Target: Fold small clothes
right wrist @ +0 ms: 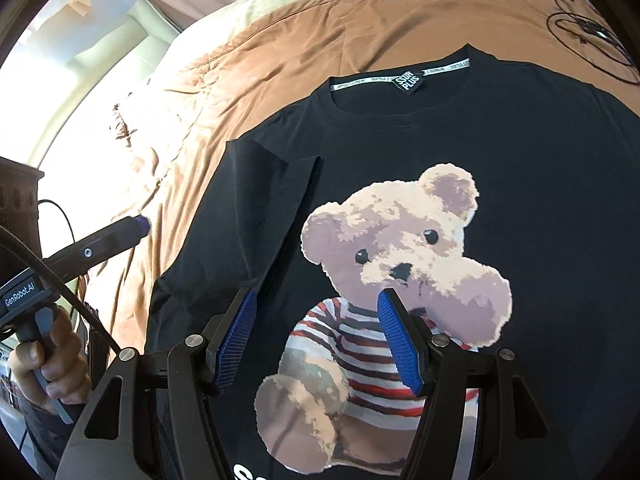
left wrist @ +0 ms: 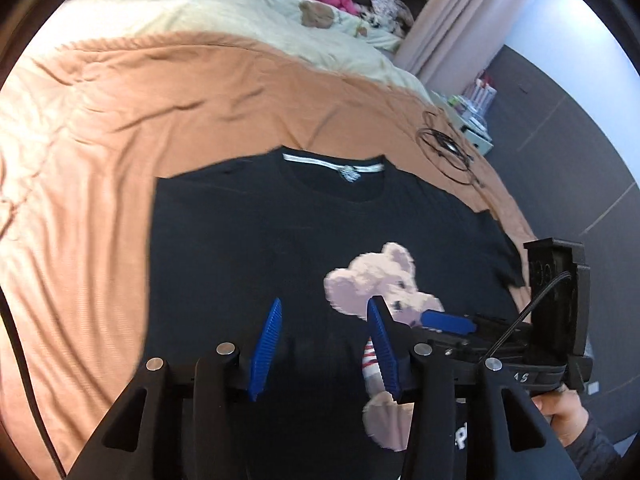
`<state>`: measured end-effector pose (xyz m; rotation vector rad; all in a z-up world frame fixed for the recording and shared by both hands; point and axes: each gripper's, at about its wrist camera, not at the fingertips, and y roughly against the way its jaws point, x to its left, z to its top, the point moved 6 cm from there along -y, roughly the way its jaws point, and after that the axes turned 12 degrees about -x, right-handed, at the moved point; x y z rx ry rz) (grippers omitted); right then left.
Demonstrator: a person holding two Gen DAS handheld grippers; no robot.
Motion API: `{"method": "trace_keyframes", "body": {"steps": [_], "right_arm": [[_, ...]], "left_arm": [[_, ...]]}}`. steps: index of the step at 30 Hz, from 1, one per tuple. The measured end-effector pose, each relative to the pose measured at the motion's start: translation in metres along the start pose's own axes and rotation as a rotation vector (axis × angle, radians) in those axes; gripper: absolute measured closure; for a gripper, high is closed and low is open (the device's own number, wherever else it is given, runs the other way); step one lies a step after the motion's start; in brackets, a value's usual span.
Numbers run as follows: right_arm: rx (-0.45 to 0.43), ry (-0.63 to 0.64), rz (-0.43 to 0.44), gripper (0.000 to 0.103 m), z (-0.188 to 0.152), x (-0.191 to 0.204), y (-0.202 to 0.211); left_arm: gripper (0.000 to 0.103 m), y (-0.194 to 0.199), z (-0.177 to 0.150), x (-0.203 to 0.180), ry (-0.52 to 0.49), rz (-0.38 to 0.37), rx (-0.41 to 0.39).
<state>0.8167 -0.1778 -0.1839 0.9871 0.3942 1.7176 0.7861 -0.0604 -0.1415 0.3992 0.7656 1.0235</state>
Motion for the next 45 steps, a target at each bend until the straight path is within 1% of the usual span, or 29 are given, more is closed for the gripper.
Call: {"method": "trace_keyframes", "body": {"steps": [3,5,8,9,10,11,14,16,21,23,25,26,27,29,31,32,34,36,38,40,45], "right_arm": [[-0.005,-0.006,-0.006,0.042,0.003,0.003,-0.010],[-0.023,-0.006,-0.028,0.042,0.007,0.004,-0.021],[-0.027,-0.022,-0.019,0.042,0.011,0.004,-0.032],[-0.029,-0.030,-0.010,0.042,0.017,0.003,-0.046],[-0.026,-0.032,-0.007,0.044,0.018,0.003,-0.051],[-0.026,-0.032,-0.007,0.049,0.018,0.003,-0.051],[-0.003,-0.032,0.001,0.058,0.024,0.005,-0.071],[0.005,-0.037,0.000,0.059,0.030,0.005,-0.086],[0.002,-0.043,-0.008,0.065,0.038,0.006,-0.101],[-0.003,-0.046,-0.015,0.068,0.042,0.006,-0.108],[-0.002,-0.062,-0.012,0.073,0.044,0.007,-0.116],[-0.002,-0.067,-0.008,0.080,0.046,0.007,-0.120],[0.003,-0.065,-0.010,0.090,0.049,0.008,-0.128],[0.006,-0.064,-0.014,0.101,0.050,0.007,-0.129],[0.003,-0.069,-0.004,0.102,0.052,0.008,-0.127],[-0.022,-0.057,-0.003,0.102,0.053,0.011,-0.119],[-0.071,-0.015,-0.033,0.102,0.053,0.014,-0.100],[-0.086,-0.020,-0.063,0.102,0.048,0.010,-0.086],[-0.050,-0.035,-0.100,0.101,0.042,0.003,-0.087],[0.007,-0.055,-0.136,0.101,0.035,-0.002,-0.089],[-0.008,-0.005,-0.135,0.099,0.028,0.014,-0.066]], "left_arm": [[0.056,0.009,-0.003,0.023,0.006,0.075,0.002],[0.056,0.015,-0.008,0.042,0.010,0.129,0.006],[0.056,0.020,-0.017,0.070,0.024,0.196,0.028],[0.056,0.022,-0.021,0.079,0.029,0.222,0.037],[0.057,0.024,-0.024,0.085,0.031,0.238,0.041],[0.057,0.025,-0.027,0.092,0.033,0.252,0.045],[0.059,0.023,-0.037,0.107,0.045,0.266,0.062],[0.068,0.019,-0.044,0.114,0.052,0.275,0.079],[0.068,0.008,-0.060,0.124,0.061,0.270,0.110],[0.072,0.002,-0.065,0.126,0.058,0.269,0.126],[0.075,-0.001,-0.068,0.127,0.057,0.267,0.142],[0.075,-0.003,-0.070,0.127,0.054,0.270,0.147],[0.075,-0.004,-0.071,0.128,0.051,0.273,0.151],[0.075,-0.006,-0.073,0.128,0.054,0.276,0.153],[0.076,-0.007,-0.073,0.129,0.057,0.280,0.153],[0.077,-0.008,-0.073,0.128,0.056,0.284,0.153],[0.077,-0.009,-0.073,0.128,0.052,0.291,0.152],[0.078,-0.010,-0.072,0.128,0.048,0.297,0.150],[0.078,-0.010,-0.072,0.129,0.050,0.304,0.146],[0.078,-0.009,-0.072,0.129,0.055,0.311,0.145],[0.077,0.003,-0.069,0.125,0.048,0.334,0.134]]}}
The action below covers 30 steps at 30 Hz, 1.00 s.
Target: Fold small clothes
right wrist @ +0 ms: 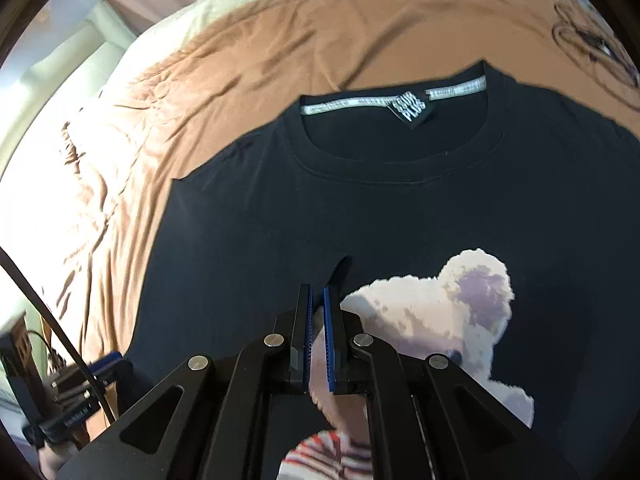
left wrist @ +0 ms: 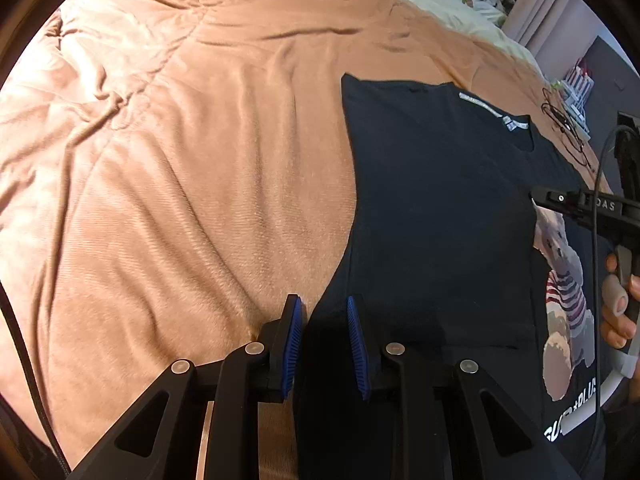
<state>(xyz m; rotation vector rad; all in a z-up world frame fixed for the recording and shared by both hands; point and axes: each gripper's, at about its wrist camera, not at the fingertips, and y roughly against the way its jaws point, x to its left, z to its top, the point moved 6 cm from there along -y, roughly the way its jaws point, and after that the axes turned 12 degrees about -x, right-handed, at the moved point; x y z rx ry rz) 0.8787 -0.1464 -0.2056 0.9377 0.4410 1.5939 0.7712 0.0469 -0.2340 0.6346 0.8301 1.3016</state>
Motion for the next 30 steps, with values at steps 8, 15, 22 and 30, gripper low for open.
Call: {"method": "trace_keyframes", "body": {"steps": [8,15,22,30], "right_arm": [[0.036,0.095,0.104,0.088,-0.030,0.046,0.020],[0.131,0.131,0.173,0.088,-0.076,0.072,0.011],[0.154,0.146,0.141,0.088,-0.083,0.067,0.021],[0.082,0.138,0.104,0.088,-0.078,0.052,0.093]], "left_arm": [[0.077,0.033,-0.004,0.009,0.028,0.025,-0.021],[0.077,0.066,-0.022,0.026,0.073,0.060,-0.036],[0.077,0.085,-0.044,0.027,0.093,0.075,-0.017],[0.064,0.113,-0.043,0.000,0.088,0.057,-0.067]]}}
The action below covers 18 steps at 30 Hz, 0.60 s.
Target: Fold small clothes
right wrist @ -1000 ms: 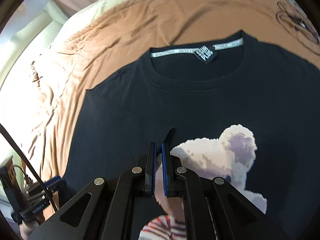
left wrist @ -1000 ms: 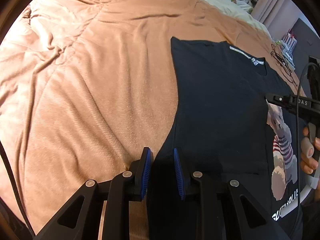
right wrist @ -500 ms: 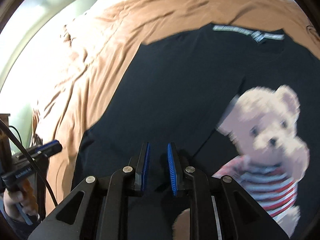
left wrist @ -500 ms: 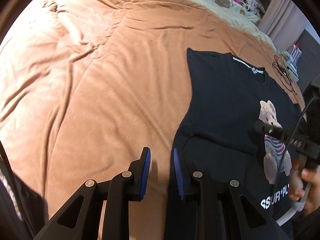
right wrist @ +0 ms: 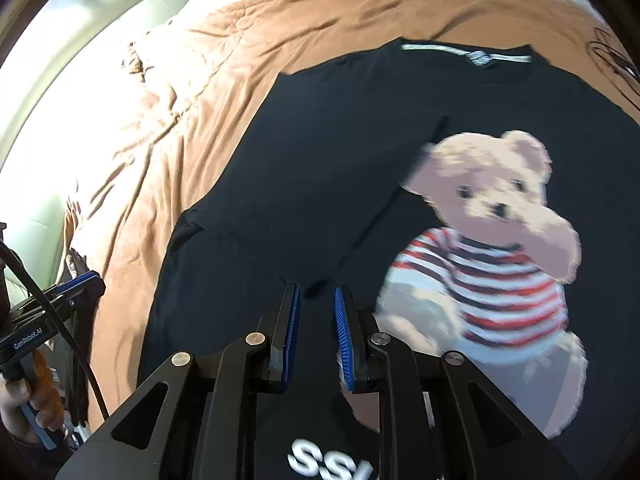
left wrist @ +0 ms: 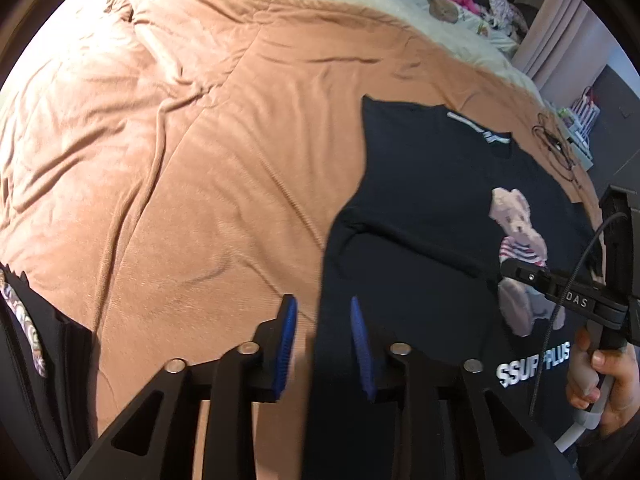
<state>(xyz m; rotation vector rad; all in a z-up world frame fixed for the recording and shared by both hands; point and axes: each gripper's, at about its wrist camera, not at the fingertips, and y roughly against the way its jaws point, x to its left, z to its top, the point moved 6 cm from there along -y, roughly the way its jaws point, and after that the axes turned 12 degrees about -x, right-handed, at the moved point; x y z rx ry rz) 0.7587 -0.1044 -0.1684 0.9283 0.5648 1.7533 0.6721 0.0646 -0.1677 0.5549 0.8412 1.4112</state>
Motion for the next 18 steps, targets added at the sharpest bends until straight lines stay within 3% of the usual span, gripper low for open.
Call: {"method": "trace_keyframes", "body": {"steps": [7,8,9,11,18], "right_arm": [[-0.092,0.006,-0.043,0.085,-0.004,-0.034,0.086],[-0.105,0.006,-0.041,0.071,-0.005,-0.039,0.099],[-0.115,0.006,-0.038,0.048,-0.007,-0.041,0.108],[-0.160,0.010,-0.043,0.026,-0.008,-0.048,0.133],[-0.206,-0.032,-0.066,0.017,-0.016,-0.095,0.202]], "left_arm": [[0.021,0.033,0.011,-0.045,-0.046,-0.018,-0.090],[0.020,0.036,0.012,-0.051,-0.046,-0.025,-0.096],[0.018,0.040,0.014,-0.059,-0.050,-0.034,-0.103],[0.015,0.045,0.015,-0.072,-0.058,-0.046,-0.112],[0.012,0.060,0.020,-0.130,-0.104,-0.106,-0.145]]}}
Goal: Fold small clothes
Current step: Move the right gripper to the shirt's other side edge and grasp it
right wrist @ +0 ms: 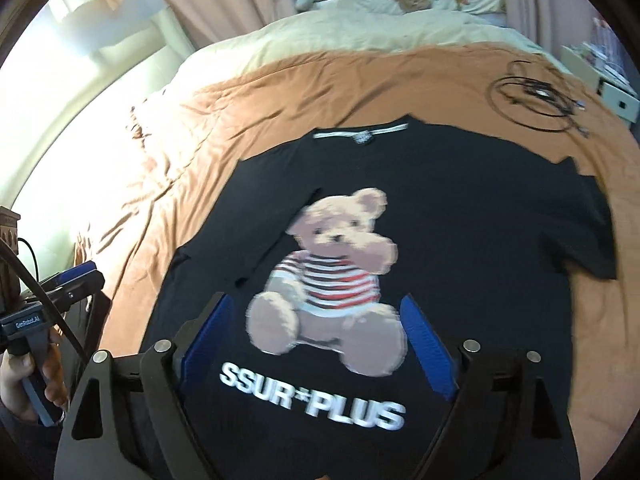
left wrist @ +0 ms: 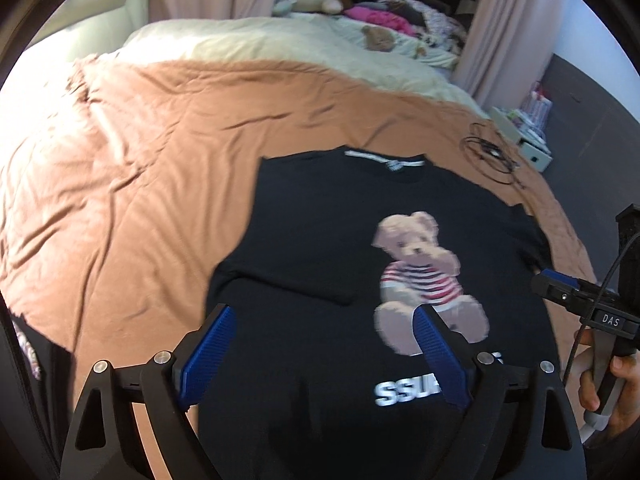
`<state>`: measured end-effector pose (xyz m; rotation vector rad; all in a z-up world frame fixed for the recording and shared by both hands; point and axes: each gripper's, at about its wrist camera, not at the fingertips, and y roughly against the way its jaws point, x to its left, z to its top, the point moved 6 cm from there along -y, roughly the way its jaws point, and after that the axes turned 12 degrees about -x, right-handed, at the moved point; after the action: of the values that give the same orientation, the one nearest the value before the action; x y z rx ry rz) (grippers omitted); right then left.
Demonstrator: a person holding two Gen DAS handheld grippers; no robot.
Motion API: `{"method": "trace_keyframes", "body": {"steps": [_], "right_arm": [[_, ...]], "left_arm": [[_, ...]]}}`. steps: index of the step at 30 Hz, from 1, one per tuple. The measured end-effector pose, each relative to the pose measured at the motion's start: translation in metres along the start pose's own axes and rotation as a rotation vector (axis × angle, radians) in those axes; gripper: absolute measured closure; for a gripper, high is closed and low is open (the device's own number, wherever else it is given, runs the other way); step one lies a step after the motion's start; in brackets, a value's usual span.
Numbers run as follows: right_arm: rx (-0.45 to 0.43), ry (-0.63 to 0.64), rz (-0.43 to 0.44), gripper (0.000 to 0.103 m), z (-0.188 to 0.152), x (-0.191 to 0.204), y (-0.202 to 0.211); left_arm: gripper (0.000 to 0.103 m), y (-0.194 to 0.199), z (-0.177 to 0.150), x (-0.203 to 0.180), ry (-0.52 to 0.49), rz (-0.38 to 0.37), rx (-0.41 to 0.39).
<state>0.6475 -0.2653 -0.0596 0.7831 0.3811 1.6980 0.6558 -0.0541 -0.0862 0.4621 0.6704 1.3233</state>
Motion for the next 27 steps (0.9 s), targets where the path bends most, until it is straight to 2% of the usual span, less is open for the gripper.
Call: {"method": "trace_keyframes", "body": {"steps": [4,9,13,19,23,25,27], "right_arm": [[-0.020,-0.047,-0.037,0.009,0.001,-0.040,0.037],[-0.047,-0.097,-0.098,0.009,0.004,-0.083,0.074],[-0.048,-0.106,-0.191,0.009,0.003,-0.120,0.101],[-0.094,-0.150,-0.274,0.009,0.011,-0.156,0.126],[-0.105,-0.187,-0.283,0.009,0.014,-0.179,0.132],[-0.115,-0.212,-0.271,0.014,0.016,-0.190,0.130],[-0.106,-0.248,-0.249,0.032,0.016,-0.201,0.123]], "left_arm": [[0.012,-0.001,0.007,-0.042,-0.042,-0.044,-0.015],[0.012,-0.009,0.015,-0.091,-0.087,-0.094,-0.025],[0.012,-0.017,0.019,-0.133,-0.106,-0.147,-0.030],[0.012,-0.030,0.023,-0.182,-0.138,-0.191,-0.028],[0.012,-0.044,0.025,-0.210,-0.155,-0.212,-0.015],[0.012,-0.052,0.026,-0.222,-0.157,-0.218,-0.009],[0.012,-0.060,0.027,-0.230,-0.160,-0.222,-0.003]]}}
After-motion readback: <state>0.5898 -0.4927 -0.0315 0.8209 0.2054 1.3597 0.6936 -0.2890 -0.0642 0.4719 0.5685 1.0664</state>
